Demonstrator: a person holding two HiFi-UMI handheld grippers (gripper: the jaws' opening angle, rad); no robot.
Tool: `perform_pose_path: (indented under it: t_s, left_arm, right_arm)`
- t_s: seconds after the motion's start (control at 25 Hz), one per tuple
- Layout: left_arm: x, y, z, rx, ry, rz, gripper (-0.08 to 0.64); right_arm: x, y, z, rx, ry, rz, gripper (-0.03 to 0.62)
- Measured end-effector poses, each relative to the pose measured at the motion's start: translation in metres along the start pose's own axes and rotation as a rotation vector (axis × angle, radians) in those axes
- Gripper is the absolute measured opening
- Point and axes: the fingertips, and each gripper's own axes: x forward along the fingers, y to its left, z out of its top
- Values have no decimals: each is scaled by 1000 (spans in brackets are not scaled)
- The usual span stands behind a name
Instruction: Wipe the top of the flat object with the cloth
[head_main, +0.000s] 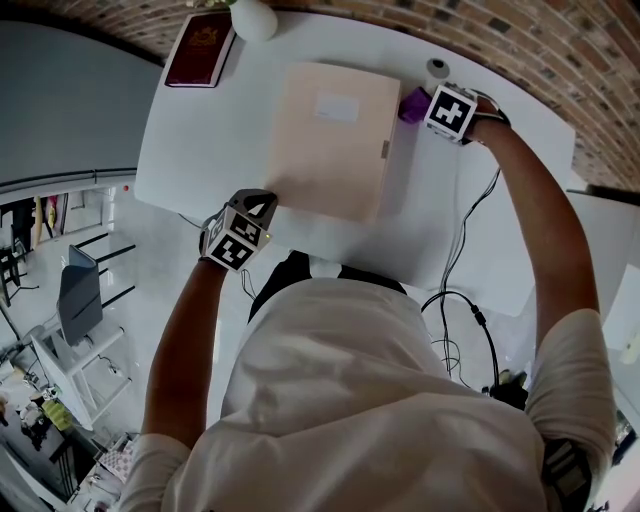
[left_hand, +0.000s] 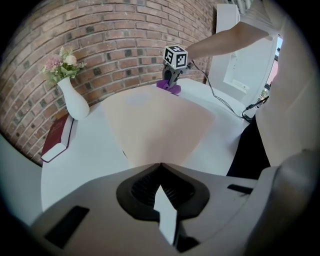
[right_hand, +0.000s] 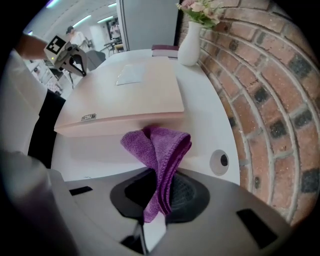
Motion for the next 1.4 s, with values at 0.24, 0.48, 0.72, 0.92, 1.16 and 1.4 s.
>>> perform_pose_path:
  t_s: [0.24, 0.48, 0.72, 0.92, 1.16, 1.4]
  left_arm:
    - [2, 0, 0, -2, 1, 1, 25]
    - [0, 0, -1, -11, 8, 7, 25]
    - [-1, 1, 0, -20, 14, -3, 25]
    - [-2, 0, 0, -18, 16, -10, 25]
    - [-6, 3, 3, -72, -23, -34, 25]
    - [-14, 5, 1, -131, -103, -65, 25]
  right_arm:
    - [-1, -28, -6, 120, -11, -83, 74]
    - [-3, -21, 36, 247, -252, 26, 75]
    - [-4, -39, 18, 339, -250, -69, 74]
    - [-11, -26, 3, 389, -254, -87, 75]
    - [-22, 13, -6, 500, -316, -53, 75]
    - [-44, 82, -4, 650, -417, 10, 74]
